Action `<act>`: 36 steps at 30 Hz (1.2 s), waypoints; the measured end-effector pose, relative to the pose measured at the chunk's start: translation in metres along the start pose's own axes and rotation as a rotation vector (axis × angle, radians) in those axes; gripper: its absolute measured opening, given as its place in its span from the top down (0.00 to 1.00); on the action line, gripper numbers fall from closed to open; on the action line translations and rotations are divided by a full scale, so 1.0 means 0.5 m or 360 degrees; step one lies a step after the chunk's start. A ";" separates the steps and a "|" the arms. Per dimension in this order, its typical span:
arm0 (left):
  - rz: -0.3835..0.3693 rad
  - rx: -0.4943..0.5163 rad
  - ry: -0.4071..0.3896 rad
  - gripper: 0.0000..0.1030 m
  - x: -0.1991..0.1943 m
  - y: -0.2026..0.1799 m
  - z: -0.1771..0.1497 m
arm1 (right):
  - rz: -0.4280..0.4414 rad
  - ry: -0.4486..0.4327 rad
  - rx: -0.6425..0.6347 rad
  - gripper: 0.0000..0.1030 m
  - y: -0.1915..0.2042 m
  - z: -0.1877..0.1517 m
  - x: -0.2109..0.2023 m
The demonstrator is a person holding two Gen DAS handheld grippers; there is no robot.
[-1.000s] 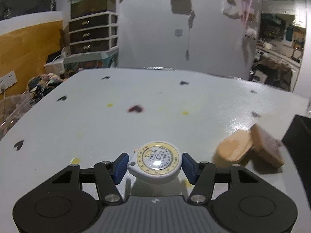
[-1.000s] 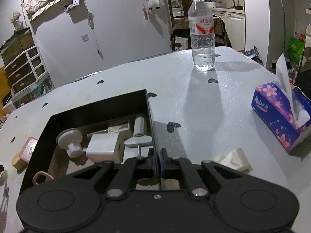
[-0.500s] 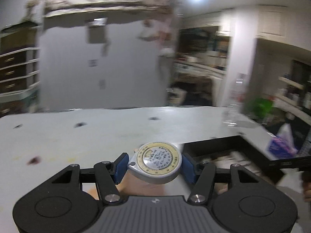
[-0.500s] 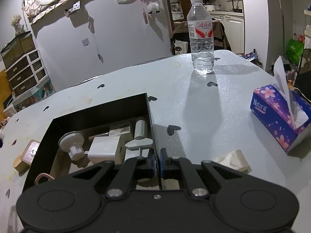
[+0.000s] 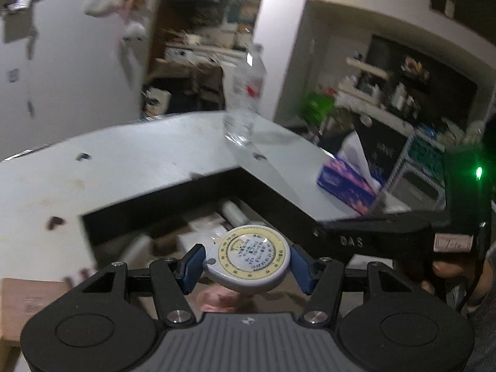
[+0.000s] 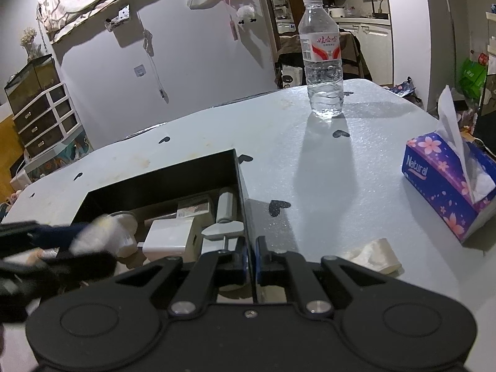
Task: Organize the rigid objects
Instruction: 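Carry the tape measure into the black box and release it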
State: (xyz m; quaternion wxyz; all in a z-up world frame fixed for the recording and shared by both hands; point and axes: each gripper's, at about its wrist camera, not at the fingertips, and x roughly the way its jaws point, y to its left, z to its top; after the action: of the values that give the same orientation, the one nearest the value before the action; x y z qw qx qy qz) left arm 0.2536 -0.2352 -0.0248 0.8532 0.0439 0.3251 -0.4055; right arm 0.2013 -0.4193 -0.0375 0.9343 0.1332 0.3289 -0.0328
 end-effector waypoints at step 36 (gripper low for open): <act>-0.0104 0.0049 0.0106 0.06 0.029 -0.040 0.001 | 0.0064 0.0024 0.0081 0.92 -0.016 0.004 0.001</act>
State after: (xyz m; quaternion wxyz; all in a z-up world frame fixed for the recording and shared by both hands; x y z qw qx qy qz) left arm 0.2460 -0.2583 -0.0290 0.8274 0.0597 0.3483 -0.4364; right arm 0.2014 -0.4274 -0.0381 0.9286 0.1636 0.3323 -0.0213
